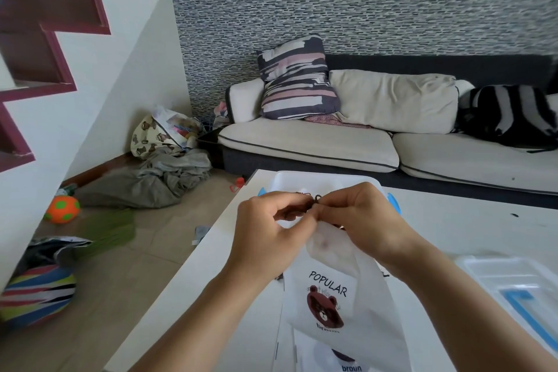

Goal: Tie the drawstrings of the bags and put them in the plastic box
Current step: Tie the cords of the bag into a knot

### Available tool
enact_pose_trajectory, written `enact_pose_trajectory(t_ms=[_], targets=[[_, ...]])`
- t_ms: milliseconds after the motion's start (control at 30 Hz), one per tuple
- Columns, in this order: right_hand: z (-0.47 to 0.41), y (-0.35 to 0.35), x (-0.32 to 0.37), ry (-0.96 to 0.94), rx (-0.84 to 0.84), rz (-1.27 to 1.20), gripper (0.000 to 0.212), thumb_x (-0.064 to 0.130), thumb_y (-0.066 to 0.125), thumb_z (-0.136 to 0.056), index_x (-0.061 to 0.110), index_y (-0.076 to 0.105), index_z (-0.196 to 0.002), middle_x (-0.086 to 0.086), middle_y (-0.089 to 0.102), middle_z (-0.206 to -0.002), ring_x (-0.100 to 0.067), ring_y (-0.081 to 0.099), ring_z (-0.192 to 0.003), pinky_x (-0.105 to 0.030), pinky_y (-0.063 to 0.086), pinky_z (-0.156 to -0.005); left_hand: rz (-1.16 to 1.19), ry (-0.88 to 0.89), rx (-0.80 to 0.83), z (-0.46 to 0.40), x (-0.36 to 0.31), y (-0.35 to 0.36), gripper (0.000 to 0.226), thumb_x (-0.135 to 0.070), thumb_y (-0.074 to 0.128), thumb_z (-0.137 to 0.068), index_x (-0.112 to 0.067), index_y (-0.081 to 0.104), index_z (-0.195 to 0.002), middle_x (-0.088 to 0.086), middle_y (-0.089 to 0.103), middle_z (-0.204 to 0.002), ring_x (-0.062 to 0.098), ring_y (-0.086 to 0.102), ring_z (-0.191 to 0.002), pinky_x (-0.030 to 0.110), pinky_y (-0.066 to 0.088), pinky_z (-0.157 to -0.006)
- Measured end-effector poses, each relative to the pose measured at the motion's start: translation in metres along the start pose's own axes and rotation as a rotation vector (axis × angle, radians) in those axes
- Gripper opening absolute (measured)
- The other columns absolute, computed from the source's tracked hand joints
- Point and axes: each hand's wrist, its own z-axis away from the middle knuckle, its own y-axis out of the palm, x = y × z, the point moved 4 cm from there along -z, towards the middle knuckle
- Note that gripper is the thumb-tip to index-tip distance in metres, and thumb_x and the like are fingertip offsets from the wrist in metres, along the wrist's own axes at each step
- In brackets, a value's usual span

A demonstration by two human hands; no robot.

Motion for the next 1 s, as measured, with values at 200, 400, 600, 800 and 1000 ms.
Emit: enact_pose_trajectory(t_ms=[200,400,600,800,1000], targets=[[0.000,-0.005,0.006,-0.041,-0.021,0.085,0.033,0.010,0.065,-0.093,0.002,0.064,-0.061,0.002,0.040,-0.054,-0.013,0.032,-0.053,-0.022,0.028,-0.050,0.225,-0.228,0.083,-0.003,0.012,0.001,0.020,-0.006,0.074,-0.086,-0.024,0.079,-0.091,-0.007,0.079,-0.093,0.008,0.074,-0.092,0.017,0.052,-0.081],[0.002,-0.003,0.008,-0.101,-0.060,0.213,0.027,0.011,0.065,-0.094,0.003,0.071,-0.068,0.009,0.043,-0.050,-0.007,0.037,-0.048,-0.014,0.030,-0.048,0.166,-0.217,0.053,0.000,0.016,0.002,0.019,-0.005,0.073,-0.089,-0.019,0.079,-0.099,-0.007,0.078,-0.094,0.008,0.074,-0.091,0.022,0.055,-0.084],[0.002,-0.003,0.011,-0.154,-0.103,0.272,0.031,0.012,0.065,-0.094,-0.008,0.064,-0.070,0.004,0.035,-0.051,-0.010,0.030,-0.049,-0.016,0.027,-0.046,0.279,-0.239,-0.038,0.001,0.009,0.001,0.028,0.002,0.071,-0.088,-0.022,0.072,-0.103,-0.001,0.077,-0.086,0.009,0.072,-0.080,0.014,0.050,-0.073],[0.000,-0.003,0.015,-0.187,-0.106,0.287,0.025,0.019,0.068,-0.092,0.010,0.075,-0.071,-0.007,0.053,-0.054,-0.009,0.037,-0.051,-0.019,0.030,-0.049,0.461,-0.452,-0.078,0.006,0.007,0.007,0.018,-0.007,0.066,-0.094,-0.023,0.070,-0.102,-0.003,0.077,-0.083,0.009,0.065,-0.073,0.019,0.050,-0.073],[0.001,-0.002,0.012,-0.198,-0.087,0.265,0.018,0.018,0.072,-0.090,0.015,0.078,-0.074,0.008,0.054,-0.048,-0.007,0.042,-0.048,-0.015,0.033,-0.048,0.740,-0.706,-0.044,0.004,0.010,0.012,0.020,0.005,0.051,-0.097,-0.009,0.063,-0.104,0.003,0.064,-0.072,0.016,0.052,-0.064,0.029,0.046,-0.068]])
